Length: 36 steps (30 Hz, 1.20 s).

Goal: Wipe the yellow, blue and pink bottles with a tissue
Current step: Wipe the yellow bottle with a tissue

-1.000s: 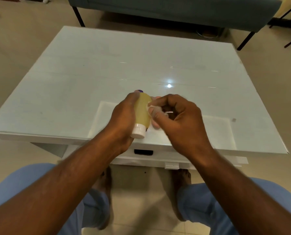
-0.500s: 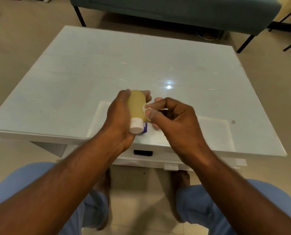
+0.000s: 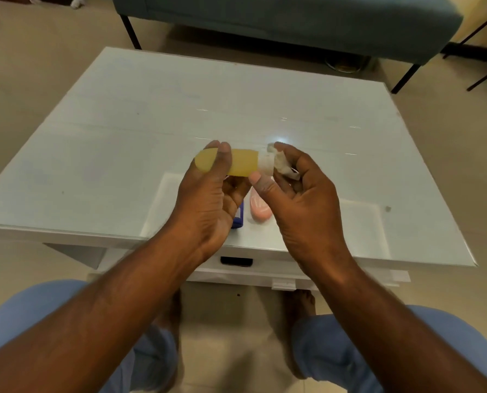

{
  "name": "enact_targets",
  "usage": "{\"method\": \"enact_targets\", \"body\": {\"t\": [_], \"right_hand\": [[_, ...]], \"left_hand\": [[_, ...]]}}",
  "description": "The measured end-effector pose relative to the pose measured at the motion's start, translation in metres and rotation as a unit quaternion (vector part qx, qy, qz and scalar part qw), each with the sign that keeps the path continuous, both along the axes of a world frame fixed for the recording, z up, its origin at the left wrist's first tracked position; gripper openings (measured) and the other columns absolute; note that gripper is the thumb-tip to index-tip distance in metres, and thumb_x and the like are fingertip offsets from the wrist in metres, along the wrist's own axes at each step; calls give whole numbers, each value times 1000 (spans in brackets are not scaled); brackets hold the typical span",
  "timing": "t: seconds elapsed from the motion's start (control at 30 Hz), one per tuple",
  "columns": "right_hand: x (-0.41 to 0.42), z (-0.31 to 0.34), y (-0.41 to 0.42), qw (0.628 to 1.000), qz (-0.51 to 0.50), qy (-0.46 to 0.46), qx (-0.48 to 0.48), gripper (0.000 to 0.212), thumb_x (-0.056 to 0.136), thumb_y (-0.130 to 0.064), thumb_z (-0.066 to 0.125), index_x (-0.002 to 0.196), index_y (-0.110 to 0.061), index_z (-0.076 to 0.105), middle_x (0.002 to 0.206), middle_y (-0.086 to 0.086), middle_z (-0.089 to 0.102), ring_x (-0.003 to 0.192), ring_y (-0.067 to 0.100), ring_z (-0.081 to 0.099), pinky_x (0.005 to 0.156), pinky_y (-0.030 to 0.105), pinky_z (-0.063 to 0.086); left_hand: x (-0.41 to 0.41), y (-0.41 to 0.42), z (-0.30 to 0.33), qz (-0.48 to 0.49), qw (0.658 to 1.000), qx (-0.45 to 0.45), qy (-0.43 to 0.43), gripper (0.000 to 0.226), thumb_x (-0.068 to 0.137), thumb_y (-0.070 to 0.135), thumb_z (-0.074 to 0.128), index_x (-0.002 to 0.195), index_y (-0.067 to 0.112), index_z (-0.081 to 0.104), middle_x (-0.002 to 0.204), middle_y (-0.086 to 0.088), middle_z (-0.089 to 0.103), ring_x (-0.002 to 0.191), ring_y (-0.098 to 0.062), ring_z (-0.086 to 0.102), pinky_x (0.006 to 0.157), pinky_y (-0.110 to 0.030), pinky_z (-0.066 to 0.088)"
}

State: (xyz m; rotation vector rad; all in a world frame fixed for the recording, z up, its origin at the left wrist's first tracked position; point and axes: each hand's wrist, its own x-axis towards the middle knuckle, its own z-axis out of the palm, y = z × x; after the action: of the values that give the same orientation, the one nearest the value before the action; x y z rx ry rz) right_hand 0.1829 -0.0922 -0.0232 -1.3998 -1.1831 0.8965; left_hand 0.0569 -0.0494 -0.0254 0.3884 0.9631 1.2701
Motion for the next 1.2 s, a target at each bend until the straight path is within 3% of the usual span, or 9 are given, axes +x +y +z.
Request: {"method": "enact_targets", "body": {"t": [0.07,0.17,0.43,0.67,0.77,0.87,1.0,1.1,1.2], "right_hand": [[2,-1,0,1000,16,-24,1,61,94,-28,78,150,-28,53,149,-7,60,135,10,60,113,31,52],[2,1,-1,997,7,-80,24,58,99,-22,72,152,-29,52,149,-11,60,134,1,59,109,12,48],[13,6,0,990,-95,-80,63,31,92,-26,80,121,-16,79,107,-4,82,97,10,79,92,35,65],[5,5,-2,990,-64,-111,67,50,104,-21,66,152,-21,53,148,-4,64,131,6,64,106,21,53],[0,0,-2,991,-52,-111,61,54,104,-21,65,156,-23,49,134,-7,70,108,-1,70,95,12,56],[-5,-6,-6,985,-31,-150,81,43,103,-17,65,146,-22,61,110,-5,78,76,-9,65,76,2,48],[-18,-13,-18,983,24,-163,80,35,99,-7,69,132,-18,71,128,6,76,114,20,75,98,25,58],[-4,-7,-6,983,-27,-151,96,25,96,-11,74,120,-16,78,110,-6,79,96,4,73,91,18,60],[5,-3,3,976,-73,-149,138,13,95,-14,77,108,-13,78,101,-5,74,94,10,73,83,23,62]], "left_hand": [[1,-1,-1,-10,1000,9,7,32,89,24,67,118,27,57,123,-8,64,106,-33,69,76,-37,62],[1,-3,0,-16,999,23,-23,29,89,18,65,116,26,58,122,-9,64,102,-31,71,71,-32,61],[-3,-2,2,-37,995,85,30,40,82,20,68,118,32,55,131,-6,58,110,-32,67,78,-33,60],[2,-10,-3,-114,978,115,133,32,88,19,70,111,13,50,120,-10,60,95,-25,74,79,-38,62],[3,-14,-8,-117,964,130,198,44,86,37,72,124,27,53,126,0,59,110,-26,67,88,-46,59],[1,-16,-6,-129,970,150,140,32,99,24,56,131,29,54,126,5,65,115,-18,66,92,-35,55],[-4,-12,-7,-123,963,150,188,31,103,26,48,131,37,56,126,9,65,117,-18,64,96,-38,52],[-2,-12,-5,-134,960,158,187,33,104,21,45,130,38,55,133,11,60,120,-15,62,97,-33,54],[2,-16,-2,-168,955,162,181,33,104,20,42,130,37,56,134,9,60,124,-18,60,103,-38,50]]}}
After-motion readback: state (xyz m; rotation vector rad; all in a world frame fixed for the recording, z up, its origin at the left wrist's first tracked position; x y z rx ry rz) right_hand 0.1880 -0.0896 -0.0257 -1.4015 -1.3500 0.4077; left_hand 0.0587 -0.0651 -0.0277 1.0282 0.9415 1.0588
